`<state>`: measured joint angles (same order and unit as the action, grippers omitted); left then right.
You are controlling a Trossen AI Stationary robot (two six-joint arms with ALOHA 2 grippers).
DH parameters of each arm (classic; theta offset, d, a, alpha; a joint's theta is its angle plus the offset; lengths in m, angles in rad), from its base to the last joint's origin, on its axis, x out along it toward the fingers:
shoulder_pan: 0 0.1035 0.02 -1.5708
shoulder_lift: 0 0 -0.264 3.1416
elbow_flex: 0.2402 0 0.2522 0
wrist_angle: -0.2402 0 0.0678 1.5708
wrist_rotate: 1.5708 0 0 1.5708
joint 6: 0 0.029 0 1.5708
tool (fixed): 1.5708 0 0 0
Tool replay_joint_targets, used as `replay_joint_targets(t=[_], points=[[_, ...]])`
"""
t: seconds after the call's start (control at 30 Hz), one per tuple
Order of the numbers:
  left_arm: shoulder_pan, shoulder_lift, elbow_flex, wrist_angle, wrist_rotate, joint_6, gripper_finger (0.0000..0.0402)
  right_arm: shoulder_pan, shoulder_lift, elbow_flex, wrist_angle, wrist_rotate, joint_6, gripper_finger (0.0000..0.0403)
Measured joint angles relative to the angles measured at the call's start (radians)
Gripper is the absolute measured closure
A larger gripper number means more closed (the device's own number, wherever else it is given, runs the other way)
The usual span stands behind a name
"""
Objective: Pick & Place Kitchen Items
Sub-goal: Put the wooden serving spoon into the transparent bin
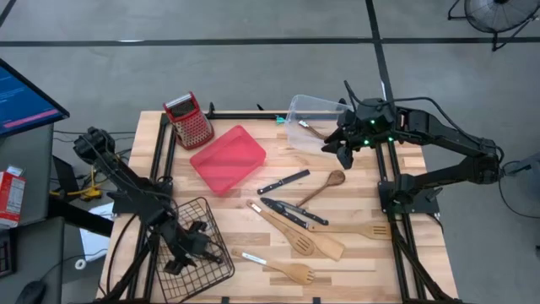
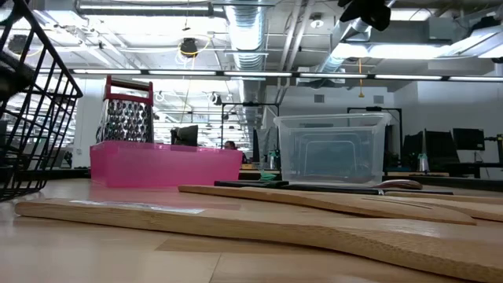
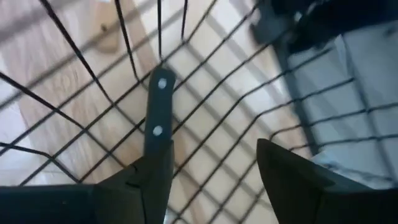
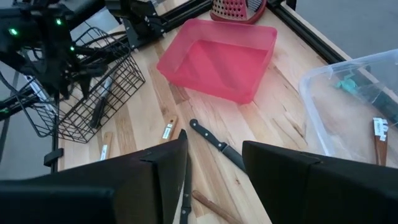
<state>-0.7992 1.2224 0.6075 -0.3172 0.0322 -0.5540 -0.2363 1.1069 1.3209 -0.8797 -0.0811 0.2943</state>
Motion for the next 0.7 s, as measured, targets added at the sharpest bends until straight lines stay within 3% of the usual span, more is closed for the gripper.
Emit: replay_joint_targets(t=[0.37,0.57,0.7], points=[[0.026,-0.294,0.107,0.02,-0.046,-0.194,0.0215,0.102,0.133,0.0,-0.002,0.001,-0.09,0.0253],[0.026,-0.399,0.164,0.153,-0.236,-0.209,0.0227,0.173,0.252,0.002,-0.082,0.03,-0.186,0.0258],[0.026,-0.443,0.165,0.306,-0.376,-0.109,0.0231,0.195,0.354,0.002,-0.197,0.106,-0.281,0.0228]])
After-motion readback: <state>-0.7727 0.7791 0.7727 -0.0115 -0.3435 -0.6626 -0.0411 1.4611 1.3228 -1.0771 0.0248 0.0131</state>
